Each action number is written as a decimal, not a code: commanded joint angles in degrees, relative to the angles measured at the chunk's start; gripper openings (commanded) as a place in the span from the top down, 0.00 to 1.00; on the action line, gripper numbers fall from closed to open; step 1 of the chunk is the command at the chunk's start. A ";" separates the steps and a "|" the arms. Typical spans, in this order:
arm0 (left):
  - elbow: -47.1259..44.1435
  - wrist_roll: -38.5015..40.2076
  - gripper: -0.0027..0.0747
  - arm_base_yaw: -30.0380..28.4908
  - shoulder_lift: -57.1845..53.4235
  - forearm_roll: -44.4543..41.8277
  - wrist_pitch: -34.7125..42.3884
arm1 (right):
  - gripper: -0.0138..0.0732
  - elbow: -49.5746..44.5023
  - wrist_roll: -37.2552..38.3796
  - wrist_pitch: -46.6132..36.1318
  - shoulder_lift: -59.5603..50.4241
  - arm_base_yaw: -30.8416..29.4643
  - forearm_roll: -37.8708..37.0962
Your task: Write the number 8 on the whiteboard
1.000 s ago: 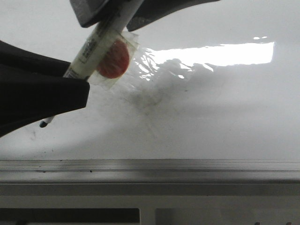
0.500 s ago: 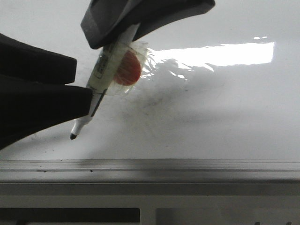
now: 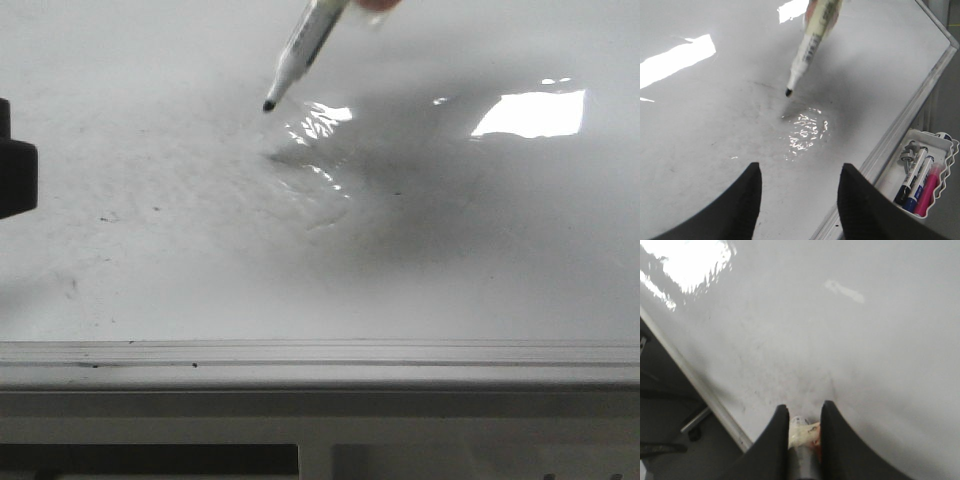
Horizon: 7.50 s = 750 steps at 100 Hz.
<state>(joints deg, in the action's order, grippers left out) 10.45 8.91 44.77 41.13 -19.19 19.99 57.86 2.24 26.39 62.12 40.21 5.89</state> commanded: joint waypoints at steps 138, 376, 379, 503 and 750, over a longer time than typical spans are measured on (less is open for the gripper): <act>1.43 0.96 0.54 0.48 -0.88 2.67 2.87 | 0.91 8.24 12.76 -1.35 5.58 -0.97 -17.77; 5.56 16.31 0.99 4.90 24.97 29.20 10.89 | 0.50 6.25 16.74 7.95 7.80 15.02 -13.42; 5.56 16.31 0.99 4.90 25.22 29.09 10.89 | 0.50 6.25 16.74 8.09 7.80 15.02 -13.42; -8.32 16.14 0.99 4.90 -6.32 22.53 14.36 | 0.91 -20.79 16.74 -13.66 -23.78 15.02 -25.58; -12.34 -11.12 0.99 -46.08 -42.96 19.73 -30.26 | 0.91 -44.80 16.74 -11.08 -55.79 15.02 -25.90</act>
<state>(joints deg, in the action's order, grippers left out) 0.31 -4.40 -1.06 -0.23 1.37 -11.03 11.57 18.99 19.52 5.74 55.40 -18.99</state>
